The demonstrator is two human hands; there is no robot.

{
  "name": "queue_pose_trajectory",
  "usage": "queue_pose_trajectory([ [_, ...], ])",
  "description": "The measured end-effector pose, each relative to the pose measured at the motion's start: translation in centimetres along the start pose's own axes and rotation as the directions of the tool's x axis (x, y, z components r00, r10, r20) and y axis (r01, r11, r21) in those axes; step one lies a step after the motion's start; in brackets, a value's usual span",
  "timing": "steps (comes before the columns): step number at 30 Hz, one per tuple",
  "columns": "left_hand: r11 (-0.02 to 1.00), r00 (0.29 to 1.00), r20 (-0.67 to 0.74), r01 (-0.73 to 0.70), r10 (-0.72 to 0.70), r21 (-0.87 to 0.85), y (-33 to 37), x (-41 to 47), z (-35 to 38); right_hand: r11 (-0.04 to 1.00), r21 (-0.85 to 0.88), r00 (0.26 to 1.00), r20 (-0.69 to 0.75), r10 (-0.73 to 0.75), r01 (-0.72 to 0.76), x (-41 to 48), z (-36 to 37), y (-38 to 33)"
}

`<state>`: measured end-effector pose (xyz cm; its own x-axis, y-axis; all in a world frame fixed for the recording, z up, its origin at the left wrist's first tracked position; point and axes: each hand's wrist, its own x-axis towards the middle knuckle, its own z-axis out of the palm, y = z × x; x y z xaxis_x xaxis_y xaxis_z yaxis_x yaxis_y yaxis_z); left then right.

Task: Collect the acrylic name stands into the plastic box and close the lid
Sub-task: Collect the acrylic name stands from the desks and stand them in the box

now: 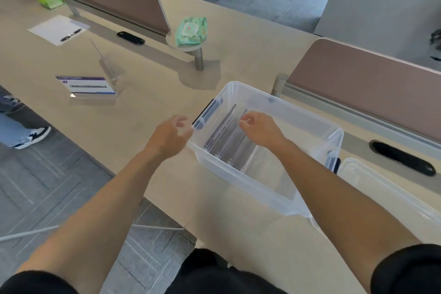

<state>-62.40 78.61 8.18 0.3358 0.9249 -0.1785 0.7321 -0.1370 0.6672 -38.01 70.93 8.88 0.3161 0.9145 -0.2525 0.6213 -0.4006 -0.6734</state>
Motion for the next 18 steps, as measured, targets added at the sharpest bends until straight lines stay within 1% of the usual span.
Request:
queue_pose_trajectory([
  [3, 0.994, 0.994, -0.048, 0.097, -0.099, -0.048, -1.2, -2.4, -2.3, 0.984, -0.061, 0.982, 0.106, -0.158, 0.165, -0.1, 1.1, -3.5],
  [6, 0.991, 0.987, -0.102, 0.123, -0.127, -0.053, -3.1, -4.7, -4.7, 0.952, -0.097, 0.946, 0.178, -0.272, 0.292, -0.7, 2.9, -6.8],
  [9, 0.984, 0.977, -0.146, 0.137, -0.153, -0.112, -5.8, -6.6, -6.5, 0.916, -0.123, 0.910, 0.223, -0.349, 0.381, -1.5, 4.9, -9.9],
  [15, 0.964, 0.968, -0.150, 0.171, -0.203, -0.203, -12.3, -9.3, -10.5, 0.857, -0.258, 0.887, 0.261, -0.382, 0.445, -2.6, 9.5, -16.3],
  [18, 0.951, 0.965, -0.133, 0.187, -0.224, -0.245, -15.9, -10.2, -13.2, 0.830, -0.332, 0.886, 0.286, -0.364, 0.448, -3.2, 12.1, -19.7],
])
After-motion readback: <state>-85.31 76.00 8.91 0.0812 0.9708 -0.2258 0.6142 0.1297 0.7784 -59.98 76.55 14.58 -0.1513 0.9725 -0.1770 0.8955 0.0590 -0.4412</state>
